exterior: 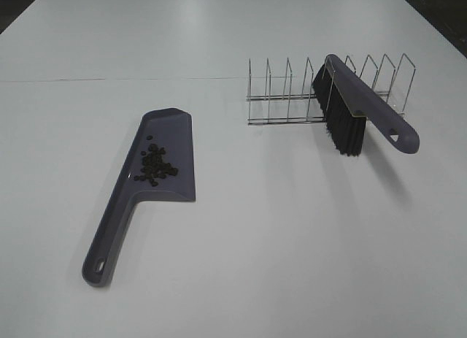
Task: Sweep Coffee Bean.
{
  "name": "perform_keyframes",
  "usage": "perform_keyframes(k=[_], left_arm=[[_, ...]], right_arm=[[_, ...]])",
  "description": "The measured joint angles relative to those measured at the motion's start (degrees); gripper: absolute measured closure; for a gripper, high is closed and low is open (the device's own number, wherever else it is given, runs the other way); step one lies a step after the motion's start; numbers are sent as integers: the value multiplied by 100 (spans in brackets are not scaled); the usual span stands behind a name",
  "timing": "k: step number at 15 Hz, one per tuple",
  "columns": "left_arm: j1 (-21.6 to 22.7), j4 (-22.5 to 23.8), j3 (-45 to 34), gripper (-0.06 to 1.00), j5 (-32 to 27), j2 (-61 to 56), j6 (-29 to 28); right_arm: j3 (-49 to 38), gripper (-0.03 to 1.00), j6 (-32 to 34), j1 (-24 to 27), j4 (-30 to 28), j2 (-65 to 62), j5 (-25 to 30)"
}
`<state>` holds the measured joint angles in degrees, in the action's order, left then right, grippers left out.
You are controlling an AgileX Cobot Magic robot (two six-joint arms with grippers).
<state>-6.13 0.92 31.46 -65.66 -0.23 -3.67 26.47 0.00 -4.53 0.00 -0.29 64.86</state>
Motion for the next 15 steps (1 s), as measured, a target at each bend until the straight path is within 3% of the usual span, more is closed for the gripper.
perform_keyframes(k=[2,7,11,15], left_arm=[[0,-435,-178,19,344,0,304],[11,-453,-178,19,355,0,367],[647,-458,-178,19,355,0,367],[733,-458,-178,19,355,0,367]], right_arm=[[-23,35,-69,0,0,0,-74],[-23,35,-69,0,0,0,-74],[-23,35,-69,0,0,0,-74],[-23,35,-69,0,0,0,-74]])
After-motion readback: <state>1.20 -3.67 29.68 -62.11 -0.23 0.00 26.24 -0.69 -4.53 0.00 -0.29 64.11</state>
